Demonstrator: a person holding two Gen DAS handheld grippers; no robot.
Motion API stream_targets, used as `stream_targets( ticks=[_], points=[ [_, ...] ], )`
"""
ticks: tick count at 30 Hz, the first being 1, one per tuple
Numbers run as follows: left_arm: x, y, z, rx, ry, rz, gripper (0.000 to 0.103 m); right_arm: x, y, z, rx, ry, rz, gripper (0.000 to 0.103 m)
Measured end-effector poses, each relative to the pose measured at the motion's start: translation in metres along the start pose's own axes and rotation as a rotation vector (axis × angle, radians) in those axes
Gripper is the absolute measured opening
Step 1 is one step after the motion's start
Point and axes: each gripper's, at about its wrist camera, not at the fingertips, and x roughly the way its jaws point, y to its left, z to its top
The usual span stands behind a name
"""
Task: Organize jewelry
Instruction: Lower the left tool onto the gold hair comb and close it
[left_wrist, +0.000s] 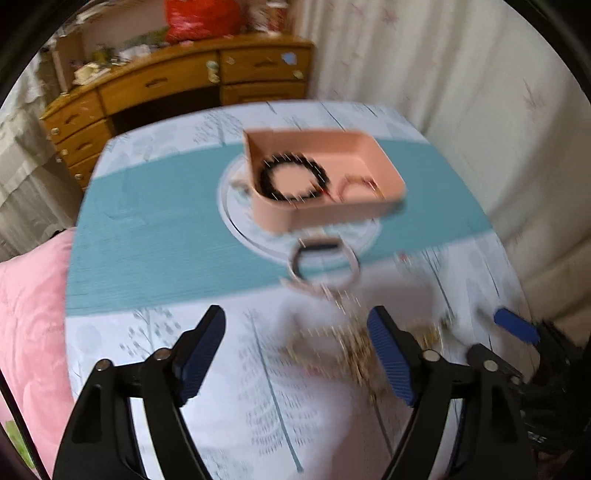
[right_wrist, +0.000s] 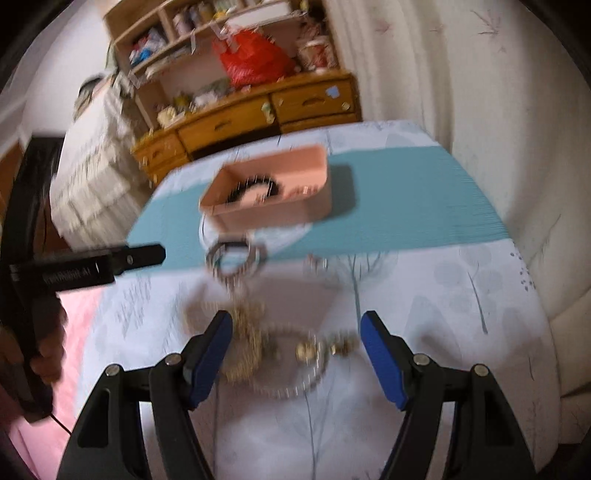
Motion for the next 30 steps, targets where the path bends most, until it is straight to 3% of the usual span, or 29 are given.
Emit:
stream_targets(
  ticks=[8, 15, 22, 30],
  points=[
    [0.018, -0.040, -0.045, 0.104, 0.152, -0.100, 0.085, 0.004, 0.015, -0.037, -0.250, 0.038, -0.142, 0.072],
    [0.039, -0.056, -0.062, -0.026, 0.224, -0.203, 0.085, 0.006, 0.009, -0.053, -0.378, 0.036, -0.218, 0.066],
    [0.047, -0.066, -0.066, -0.076, 0.178, -0.152, 0.085, 0.008, 0.005, -0.063, -0.494, 0.047, -0.210, 0.048],
    [0.058, -0.070, -0.056, -0.142, 0.157, -0.109, 0.083, 0.018, -0.007, -0.054, -0.474, 0.041, -0.132, 0.043]
  ],
)
